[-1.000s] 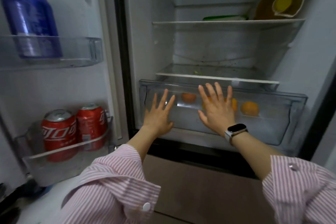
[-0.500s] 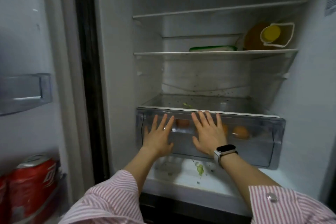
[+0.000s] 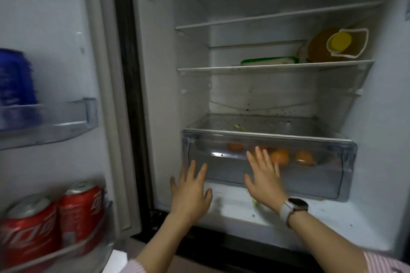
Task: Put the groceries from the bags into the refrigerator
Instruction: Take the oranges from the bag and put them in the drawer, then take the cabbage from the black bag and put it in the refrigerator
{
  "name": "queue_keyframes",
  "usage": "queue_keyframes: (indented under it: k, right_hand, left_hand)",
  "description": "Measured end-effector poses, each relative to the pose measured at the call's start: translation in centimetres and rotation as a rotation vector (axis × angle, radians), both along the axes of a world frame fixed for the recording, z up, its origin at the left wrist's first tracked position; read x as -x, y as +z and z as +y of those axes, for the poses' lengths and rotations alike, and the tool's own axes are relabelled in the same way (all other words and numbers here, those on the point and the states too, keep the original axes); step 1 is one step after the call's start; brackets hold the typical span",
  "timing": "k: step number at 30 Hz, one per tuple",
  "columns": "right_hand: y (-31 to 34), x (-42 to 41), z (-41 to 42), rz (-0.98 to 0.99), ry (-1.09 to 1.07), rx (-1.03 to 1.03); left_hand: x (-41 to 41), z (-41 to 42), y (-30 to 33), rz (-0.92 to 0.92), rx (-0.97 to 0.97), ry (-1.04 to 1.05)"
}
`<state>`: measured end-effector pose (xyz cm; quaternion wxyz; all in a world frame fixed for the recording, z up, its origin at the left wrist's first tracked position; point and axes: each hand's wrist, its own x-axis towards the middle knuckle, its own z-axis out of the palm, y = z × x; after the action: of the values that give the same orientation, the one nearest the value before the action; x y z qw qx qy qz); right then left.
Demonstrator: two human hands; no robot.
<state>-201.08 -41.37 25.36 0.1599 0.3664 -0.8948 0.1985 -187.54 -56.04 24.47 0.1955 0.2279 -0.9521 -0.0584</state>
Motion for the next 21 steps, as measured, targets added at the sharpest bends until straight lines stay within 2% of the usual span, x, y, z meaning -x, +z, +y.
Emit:
queue_keyframes:
  k: [4,7,9,12,15,17,21]
  right_hand:
    - [-4.7,-8.5,0.0,-0.164,0.154,0.229]
    - [-9.1,-15.8,-0.1,-0.235,0.26,0.303]
    - [-12.1,-20.7,-0.3,-0.276,0.296,0.252]
    - [-16.1,-28.3,-0.9,-0.363,0.361,0.108]
    - [-19.0,-36.9,-2.2,-0.433,0.494,0.035]
    - [-20.5,-43.3,-3.4,-0.461,0.612,-0.058]
    - [-23.0,-55.6,-6.7,-0.461,0.857,-0.158]
  left_hand:
    - [-7.4,2.3,-4.1,0.083,-0.133,0.033]
    - [-14.8,3.2,-8.0,0.113,-0.187,0.076]
    - [-20.5,3.0,-11.0,0.099,-0.179,0.115]
    - [-30.4,2.6,-15.3,-0.035,-0.223,0.257]
    - [-41.7,2.0,-18.3,-0.024,-0.217,0.444]
    - [-49.2,2.1,-19.8,-0.005,-0.28,0.562]
    - [-63.6,3.3,-21.8,0.026,-0.308,0.811]
